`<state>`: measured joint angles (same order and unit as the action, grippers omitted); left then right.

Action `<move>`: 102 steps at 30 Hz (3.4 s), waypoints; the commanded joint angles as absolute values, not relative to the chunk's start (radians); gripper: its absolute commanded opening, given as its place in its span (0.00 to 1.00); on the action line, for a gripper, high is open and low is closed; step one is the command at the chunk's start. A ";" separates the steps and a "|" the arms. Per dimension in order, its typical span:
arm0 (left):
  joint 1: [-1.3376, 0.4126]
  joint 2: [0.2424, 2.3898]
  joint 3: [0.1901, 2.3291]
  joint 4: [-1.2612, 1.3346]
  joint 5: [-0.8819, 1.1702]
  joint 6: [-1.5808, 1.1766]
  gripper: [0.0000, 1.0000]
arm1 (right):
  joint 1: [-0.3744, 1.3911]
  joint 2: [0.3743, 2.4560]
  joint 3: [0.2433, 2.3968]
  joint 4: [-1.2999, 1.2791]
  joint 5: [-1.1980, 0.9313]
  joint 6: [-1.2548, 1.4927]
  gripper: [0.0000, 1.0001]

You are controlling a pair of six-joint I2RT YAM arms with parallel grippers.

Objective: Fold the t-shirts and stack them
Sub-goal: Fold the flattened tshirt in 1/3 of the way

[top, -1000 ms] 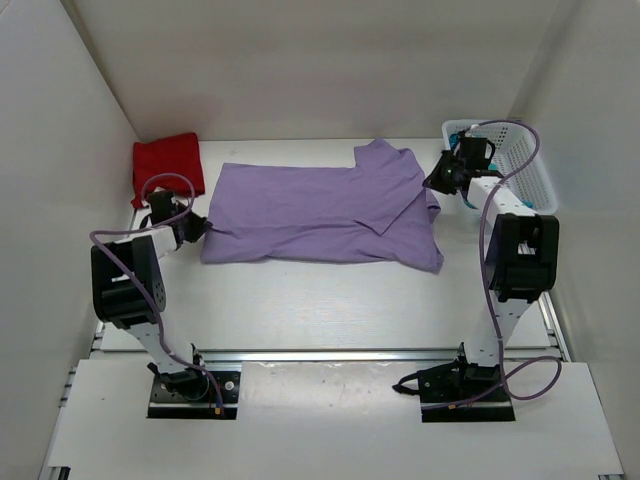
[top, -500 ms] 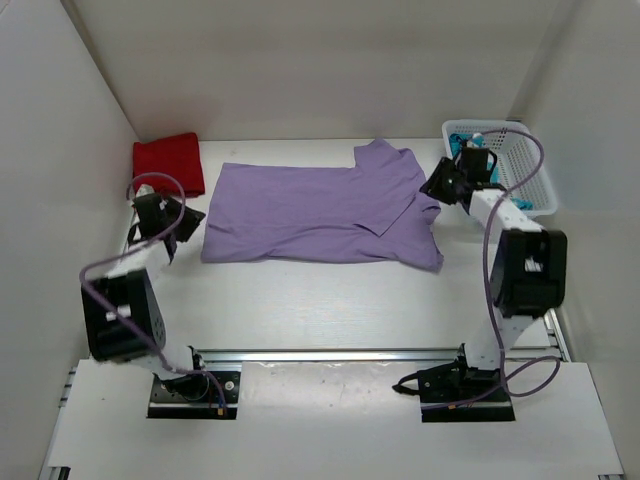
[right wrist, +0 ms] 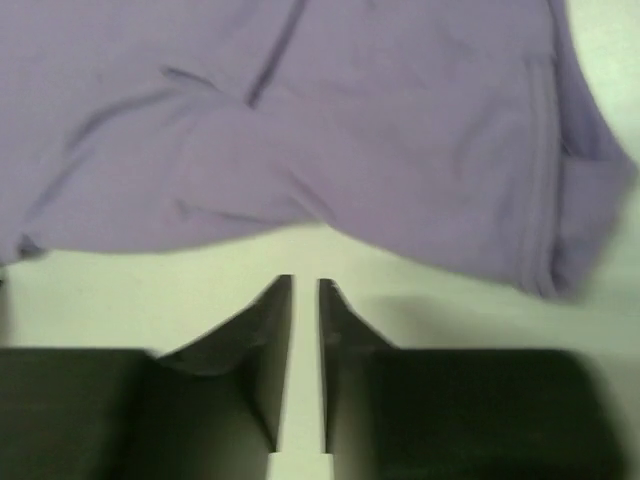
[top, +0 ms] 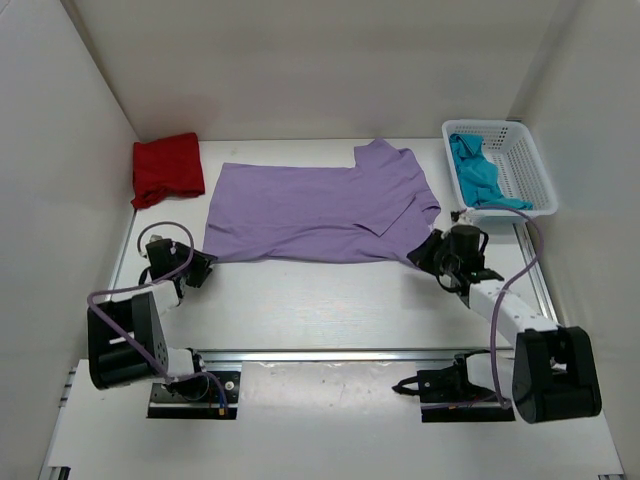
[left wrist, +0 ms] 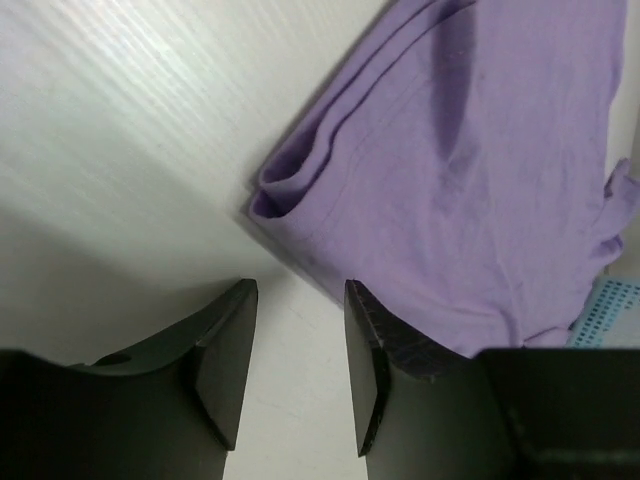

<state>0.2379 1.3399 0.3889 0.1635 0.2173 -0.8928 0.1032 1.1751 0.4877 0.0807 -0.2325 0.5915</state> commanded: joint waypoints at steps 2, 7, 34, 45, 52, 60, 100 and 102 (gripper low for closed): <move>0.229 1.422 0.436 0.256 0.222 -0.942 0.50 | 0.065 1.063 0.378 0.129 -0.175 0.615 0.27; 0.253 1.492 0.457 0.296 0.236 -0.956 0.36 | -0.046 1.049 0.308 0.134 -0.182 0.618 0.45; 0.284 1.479 0.603 0.078 0.181 -0.810 0.00 | -0.119 1.171 0.399 0.046 -0.112 0.623 0.00; 0.370 1.162 0.408 -0.231 0.158 -0.693 0.00 | -0.192 0.790 0.288 -0.251 -0.152 0.651 0.01; 0.356 0.945 0.339 -0.333 0.169 -0.655 0.35 | -0.155 0.649 0.345 -0.420 -0.078 0.612 0.21; 0.218 0.897 0.457 -0.243 0.155 -0.637 0.66 | -0.094 0.681 0.439 -0.361 -0.164 0.516 0.43; -0.145 1.023 0.253 0.232 0.074 -0.827 0.38 | 0.212 1.541 0.591 0.206 -0.319 0.626 0.32; -0.196 1.034 0.271 0.222 0.057 -0.812 0.39 | 0.213 1.551 0.601 0.195 -0.331 0.627 0.31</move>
<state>-0.1429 1.0443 0.2237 0.2291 0.0917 -0.8402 0.2203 1.5257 0.5800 0.1814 -0.3237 0.6170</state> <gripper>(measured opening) 0.387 0.313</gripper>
